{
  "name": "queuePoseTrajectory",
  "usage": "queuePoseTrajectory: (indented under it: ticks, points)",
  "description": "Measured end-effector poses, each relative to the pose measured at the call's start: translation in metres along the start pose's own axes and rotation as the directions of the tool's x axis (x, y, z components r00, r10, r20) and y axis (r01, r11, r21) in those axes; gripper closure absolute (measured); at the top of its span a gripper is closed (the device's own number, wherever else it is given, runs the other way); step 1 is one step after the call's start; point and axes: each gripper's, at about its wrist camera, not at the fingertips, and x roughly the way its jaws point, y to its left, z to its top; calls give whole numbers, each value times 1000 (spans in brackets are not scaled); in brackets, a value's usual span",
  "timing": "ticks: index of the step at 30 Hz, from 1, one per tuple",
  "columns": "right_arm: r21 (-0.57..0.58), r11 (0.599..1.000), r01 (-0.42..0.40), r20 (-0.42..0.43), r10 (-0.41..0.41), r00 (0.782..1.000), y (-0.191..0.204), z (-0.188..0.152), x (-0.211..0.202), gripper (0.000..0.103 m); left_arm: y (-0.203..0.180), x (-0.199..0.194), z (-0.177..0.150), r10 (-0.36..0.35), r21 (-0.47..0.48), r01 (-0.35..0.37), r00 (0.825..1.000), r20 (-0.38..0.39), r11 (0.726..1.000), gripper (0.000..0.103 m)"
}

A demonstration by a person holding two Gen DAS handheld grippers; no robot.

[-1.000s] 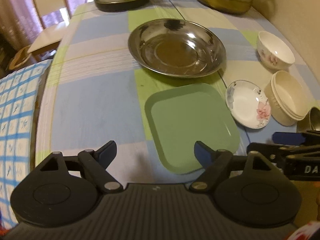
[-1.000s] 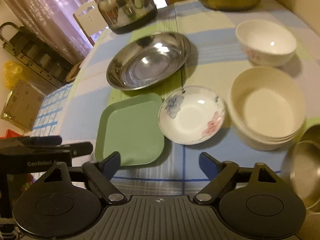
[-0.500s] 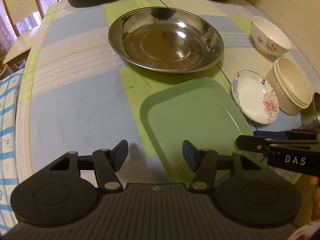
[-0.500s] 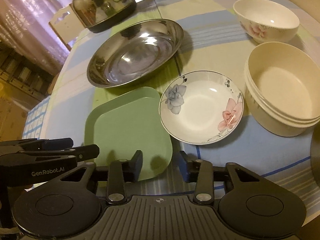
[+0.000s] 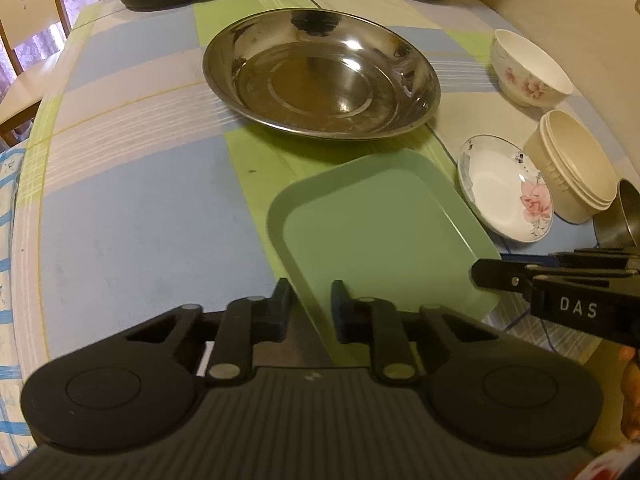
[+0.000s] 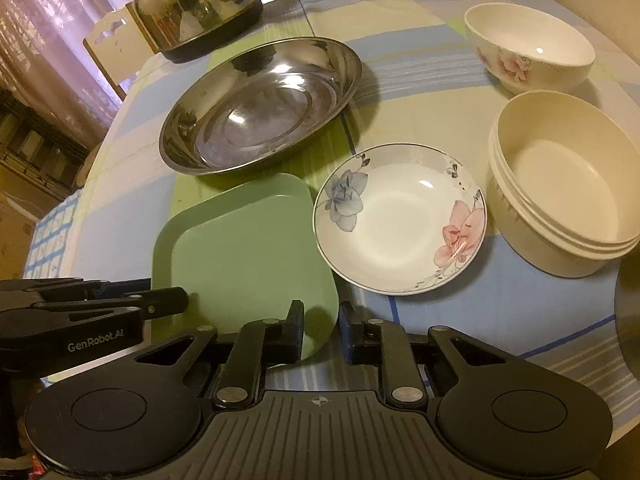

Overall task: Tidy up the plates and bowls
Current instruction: 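Close the left gripper on the green plate's rim and lift it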

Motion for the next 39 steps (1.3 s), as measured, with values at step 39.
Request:
queuePoseTrajectory:
  ticks: [39]
  points:
    - [-169, 981, -98, 13, 102, 995, 44, 20, -19, 97, 41, -67, -19, 38, -210, -22, 997, 73, 977, 92]
